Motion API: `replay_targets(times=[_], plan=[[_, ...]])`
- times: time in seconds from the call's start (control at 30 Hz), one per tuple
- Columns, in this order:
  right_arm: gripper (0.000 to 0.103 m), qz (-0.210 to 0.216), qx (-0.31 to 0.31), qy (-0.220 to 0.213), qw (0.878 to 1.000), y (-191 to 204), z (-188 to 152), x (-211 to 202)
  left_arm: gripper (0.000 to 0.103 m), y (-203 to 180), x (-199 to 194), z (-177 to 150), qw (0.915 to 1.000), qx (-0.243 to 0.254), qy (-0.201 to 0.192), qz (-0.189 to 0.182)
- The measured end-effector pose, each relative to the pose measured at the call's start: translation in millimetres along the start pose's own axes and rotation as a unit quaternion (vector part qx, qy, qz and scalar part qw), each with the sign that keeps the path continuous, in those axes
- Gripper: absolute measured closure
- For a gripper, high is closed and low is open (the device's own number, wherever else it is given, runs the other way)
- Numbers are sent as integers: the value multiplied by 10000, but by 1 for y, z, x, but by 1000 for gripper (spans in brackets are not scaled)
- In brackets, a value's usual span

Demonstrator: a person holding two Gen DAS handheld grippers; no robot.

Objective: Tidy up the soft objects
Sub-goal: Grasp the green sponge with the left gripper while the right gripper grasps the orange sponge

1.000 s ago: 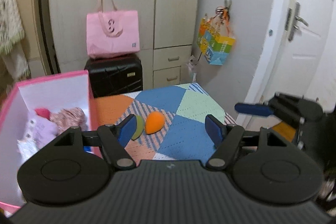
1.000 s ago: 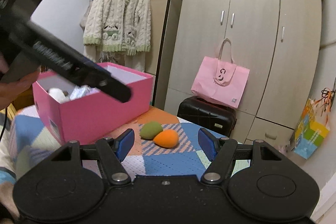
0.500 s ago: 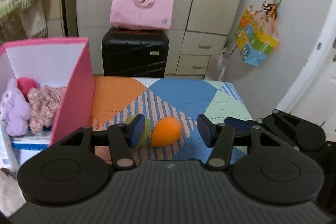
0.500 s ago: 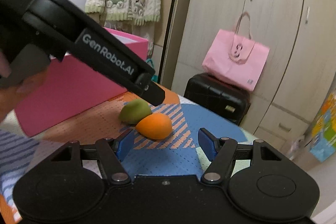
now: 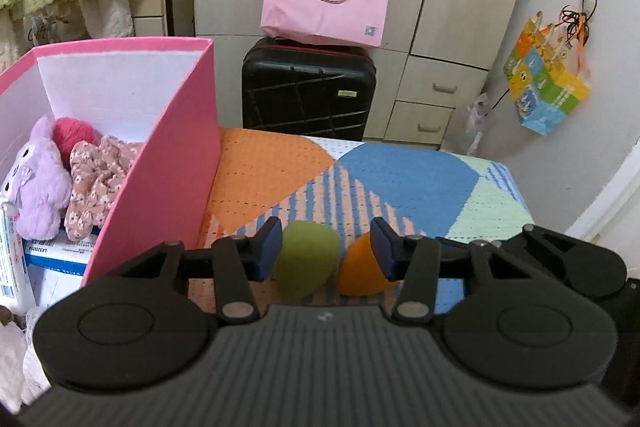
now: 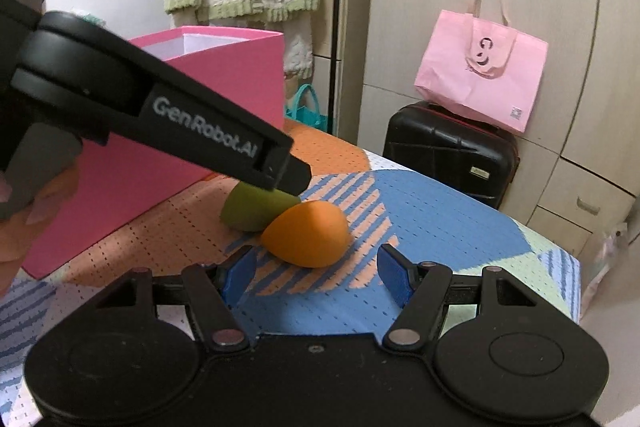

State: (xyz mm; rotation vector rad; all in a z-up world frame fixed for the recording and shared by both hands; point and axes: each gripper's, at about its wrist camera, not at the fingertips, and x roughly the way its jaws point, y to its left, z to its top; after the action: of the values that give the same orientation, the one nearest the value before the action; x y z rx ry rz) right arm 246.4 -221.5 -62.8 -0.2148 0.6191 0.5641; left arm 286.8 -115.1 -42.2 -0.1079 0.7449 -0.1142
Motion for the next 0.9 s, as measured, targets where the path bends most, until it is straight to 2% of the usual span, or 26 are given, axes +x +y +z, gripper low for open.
replay_targets(times=[0.13, 0.4, 0.57, 0.63, 0.7, 0.77, 0.9], plan=[[31, -63, -94, 111, 9999, 2, 2, 11, 57, 3, 9, -3, 9999, -37, 137, -25], [33, -76, 144, 97, 9998, -1, 4, 22, 57, 8, 15, -7, 9999, -111, 60, 66], [42, 8, 159, 26, 9999, -1, 4, 25, 57, 9, 18, -10, 9997, -204, -34, 108], [48, 63, 158, 26, 9999, 0, 5, 26, 60, 9, 18, -10, 9998, -192, -53, 96], [49, 60, 164, 9, 9998, 1, 5, 25, 68, 9, 17, -11, 9997, -194, -94, 79], [50, 50, 188, 1, 9998, 2, 4, 24, 71, 9, 16, -11, 9997, -181, -122, 122], [50, 84, 405, 15, 9991, -2, 3, 20, 72, 9, 14, -13, 9997, -213, -140, 55]])
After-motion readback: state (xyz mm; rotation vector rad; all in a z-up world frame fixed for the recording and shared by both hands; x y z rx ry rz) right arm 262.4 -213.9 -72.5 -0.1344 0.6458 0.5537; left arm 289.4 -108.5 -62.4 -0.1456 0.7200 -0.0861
